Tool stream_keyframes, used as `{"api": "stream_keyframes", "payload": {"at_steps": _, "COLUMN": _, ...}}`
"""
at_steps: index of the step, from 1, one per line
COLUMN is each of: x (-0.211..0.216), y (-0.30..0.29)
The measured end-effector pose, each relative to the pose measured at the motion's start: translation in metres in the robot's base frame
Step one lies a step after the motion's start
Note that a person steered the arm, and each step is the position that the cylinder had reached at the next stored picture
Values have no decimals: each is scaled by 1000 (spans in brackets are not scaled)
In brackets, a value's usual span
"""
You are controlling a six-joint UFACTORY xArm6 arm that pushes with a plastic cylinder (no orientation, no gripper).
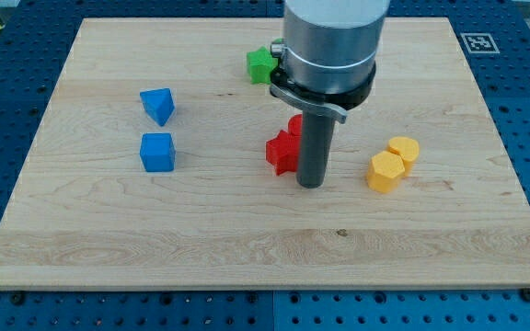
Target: Push the blue cube into the blue triangle
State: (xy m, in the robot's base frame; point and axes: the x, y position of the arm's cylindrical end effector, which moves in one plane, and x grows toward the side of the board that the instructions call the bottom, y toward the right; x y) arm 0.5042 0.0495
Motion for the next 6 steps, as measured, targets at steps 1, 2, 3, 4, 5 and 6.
{"api": "stream_keyframes", "payload": {"at_steps": 1, "x": 12, "y": -48}}
{"api": "stream_keyframes", "payload": {"at_steps": 2, "x": 17, "y": -120}}
{"api": "stream_keyframes", "payload": {"at_steps": 3, "x": 13, "y": -161}}
{"api": "stream_keyframes", "payload": {"at_steps": 4, "x": 10, "y": -176}}
{"api": "stream_keyframes", "payload": {"at_steps": 5, "x": 3, "y": -184}}
{"api": "stream_keyframes", "payload": {"at_steps": 6, "x": -2, "y": -184}}
